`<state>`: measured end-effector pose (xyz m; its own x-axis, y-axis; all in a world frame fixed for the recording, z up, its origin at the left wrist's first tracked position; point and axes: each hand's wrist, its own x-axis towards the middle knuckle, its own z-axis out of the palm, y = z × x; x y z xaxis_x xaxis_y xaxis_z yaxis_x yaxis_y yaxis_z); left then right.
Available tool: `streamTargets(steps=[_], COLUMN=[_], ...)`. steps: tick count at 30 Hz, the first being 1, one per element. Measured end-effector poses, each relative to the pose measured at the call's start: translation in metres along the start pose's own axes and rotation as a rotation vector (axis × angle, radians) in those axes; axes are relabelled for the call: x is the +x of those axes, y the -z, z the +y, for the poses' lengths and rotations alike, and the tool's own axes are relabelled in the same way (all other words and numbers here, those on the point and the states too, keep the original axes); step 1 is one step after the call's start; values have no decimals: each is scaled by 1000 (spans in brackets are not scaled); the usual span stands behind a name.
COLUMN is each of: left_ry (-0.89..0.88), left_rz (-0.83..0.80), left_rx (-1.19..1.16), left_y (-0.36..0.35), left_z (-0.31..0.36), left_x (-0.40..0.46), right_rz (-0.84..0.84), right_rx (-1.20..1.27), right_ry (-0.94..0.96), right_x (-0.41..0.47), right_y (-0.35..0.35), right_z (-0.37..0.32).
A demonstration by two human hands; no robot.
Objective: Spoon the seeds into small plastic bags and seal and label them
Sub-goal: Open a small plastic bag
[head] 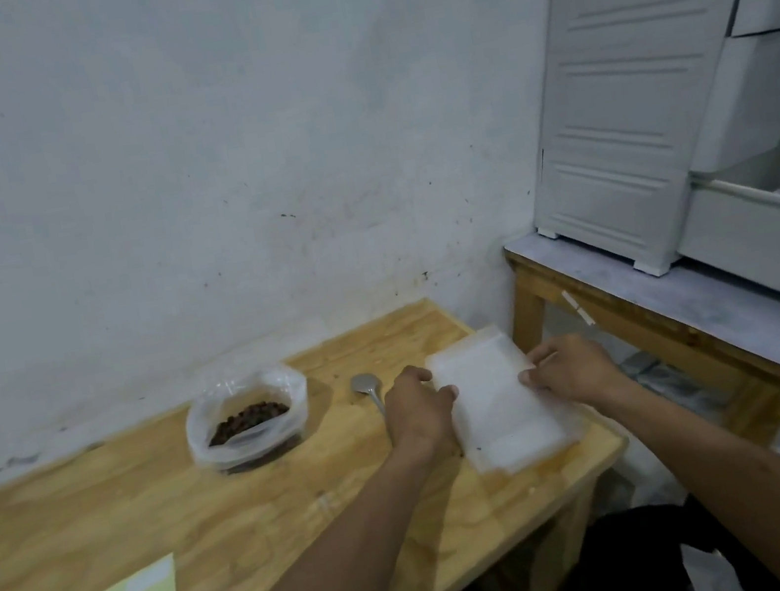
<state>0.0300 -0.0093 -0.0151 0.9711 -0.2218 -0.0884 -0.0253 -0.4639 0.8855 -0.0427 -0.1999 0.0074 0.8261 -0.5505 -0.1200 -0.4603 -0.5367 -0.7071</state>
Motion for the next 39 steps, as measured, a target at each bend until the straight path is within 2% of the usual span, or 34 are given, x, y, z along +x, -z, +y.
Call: streamTargets(steps=[7, 10, 12, 14, 16, 19, 21, 24, 27, 29, 32, 35, 39], left_ry=[-19, -111, -176, -240, -317, -436, -518, -665, -824, -898, -874, -729, -632], left_rz=[47, 75, 50, 33, 71, 235, 375, 576, 678, 729, 678, 583, 602], left_rx=[-118, -224, -379, -502, -528, -481, -390, -141, 100, 206, 265, 277, 167], left_y=[18, 34, 49, 66, 86, 120, 144, 181, 209, 221, 236, 247, 253], left_z=[10, 21, 30, 40, 45, 46, 42, 32, 15, 3, -10, -18, -14], left_x=[1, 4, 7, 5, 0, -6, -6, -9, -13, -15, -21, -30, -34], right_rz=[-124, -192, -229, -243, -224, -132, -126, -288, -438, -478, -487, -464, -450], right_rx=[239, 344, 385, 407, 389, 386, 475, 600, 623, 654, 721, 698, 654], right_ry=[48, 92, 128, 157, 196, 282, 314, 275, 276, 284, 278, 329, 388], right_x=[1, 3, 4, 6, 8, 3, -8, -30, -43, -47, -50, -50, -52], right_y=[22, 32, 33, 29, 20, 3, -7, -19, -37, -52, -71, -87, -105], right_z=[-21, -41, -56, -69, -84, -117, -148, -198, -233, -250, -268, -278, -288])
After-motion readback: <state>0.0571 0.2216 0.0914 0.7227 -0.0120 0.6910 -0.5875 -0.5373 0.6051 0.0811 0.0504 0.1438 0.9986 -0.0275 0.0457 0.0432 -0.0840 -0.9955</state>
